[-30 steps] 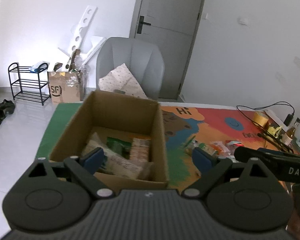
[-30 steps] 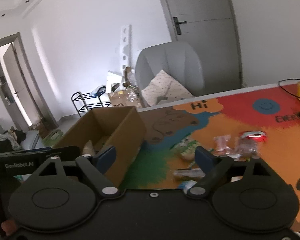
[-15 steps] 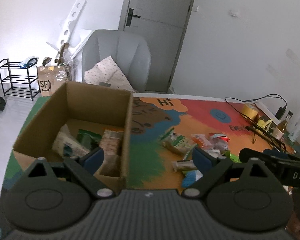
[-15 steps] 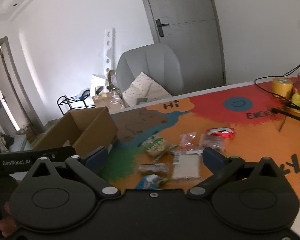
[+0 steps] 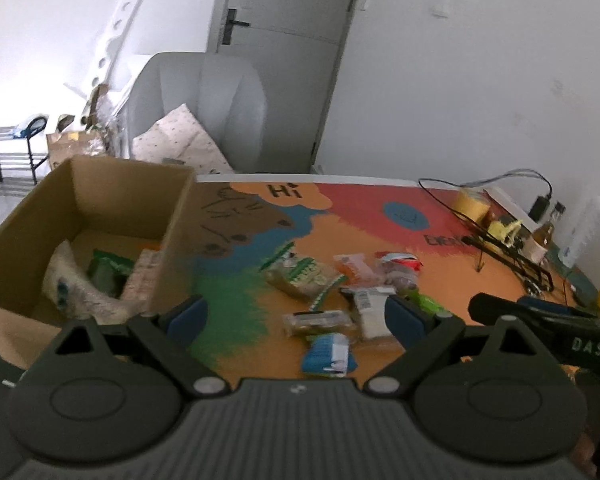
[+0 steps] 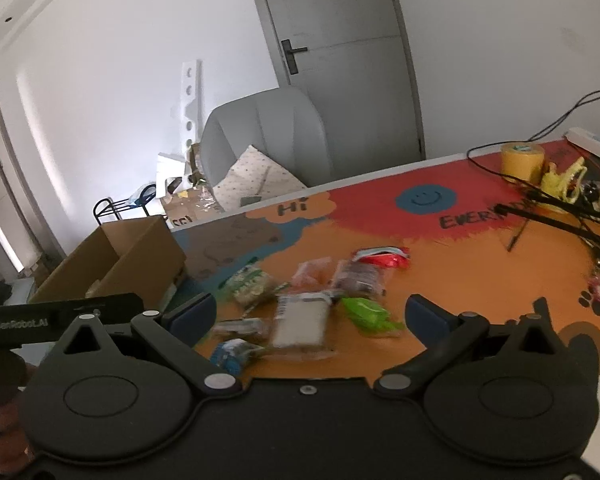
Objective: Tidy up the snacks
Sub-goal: 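Move both grippers back over the remaining snacks, then grasp the blue packet with the left gripper while the right grasps the green packet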
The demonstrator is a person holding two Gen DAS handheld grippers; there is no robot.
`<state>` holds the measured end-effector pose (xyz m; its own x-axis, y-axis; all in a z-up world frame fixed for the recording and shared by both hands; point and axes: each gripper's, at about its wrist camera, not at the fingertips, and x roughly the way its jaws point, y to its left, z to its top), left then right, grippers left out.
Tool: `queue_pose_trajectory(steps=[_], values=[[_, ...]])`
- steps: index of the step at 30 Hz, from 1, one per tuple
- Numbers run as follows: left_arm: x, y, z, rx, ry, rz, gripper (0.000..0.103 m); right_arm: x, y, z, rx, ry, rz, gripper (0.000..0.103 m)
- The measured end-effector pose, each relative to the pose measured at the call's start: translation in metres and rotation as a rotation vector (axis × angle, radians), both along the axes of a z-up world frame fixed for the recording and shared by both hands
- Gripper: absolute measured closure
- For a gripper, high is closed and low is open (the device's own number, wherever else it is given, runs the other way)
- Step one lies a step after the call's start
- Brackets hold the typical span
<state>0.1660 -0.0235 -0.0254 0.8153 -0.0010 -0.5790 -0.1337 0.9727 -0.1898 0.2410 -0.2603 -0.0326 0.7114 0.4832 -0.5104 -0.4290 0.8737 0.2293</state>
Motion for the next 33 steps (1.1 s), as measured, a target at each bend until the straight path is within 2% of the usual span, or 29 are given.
queue_pose_trajectory(steps=[7,13,15,21,28,30,33], values=[[0.011,-0.020,-0.013,0.006,0.026,-0.046,0.012,0.011,-0.012,-0.016,-0.004,0.047,-0.009,0.017],[0.022,-0.024,-0.027,-0.012,0.056,-0.064,0.020,0.020,-0.010,-0.027,-0.011,0.074,-0.003,0.027],[0.025,-0.024,-0.031,-0.019,0.066,-0.064,0.026,0.023,-0.010,-0.028,-0.013,0.080,-0.003,0.029],[0.037,-0.023,-0.046,-0.038,0.109,-0.067,0.039,0.031,-0.008,-0.035,-0.030,0.090,-0.004,0.032],[0.054,-0.026,-0.065,-0.062,0.165,-0.067,0.048,0.044,-0.004,-0.044,-0.059,0.104,-0.001,0.034],[0.059,-0.025,-0.071,-0.072,0.186,-0.065,0.060,0.049,-0.003,-0.047,-0.065,0.108,-0.005,0.034],[0.061,-0.025,-0.075,-0.079,0.187,-0.055,0.063,0.055,0.000,-0.051,-0.075,0.108,-0.012,0.034]])
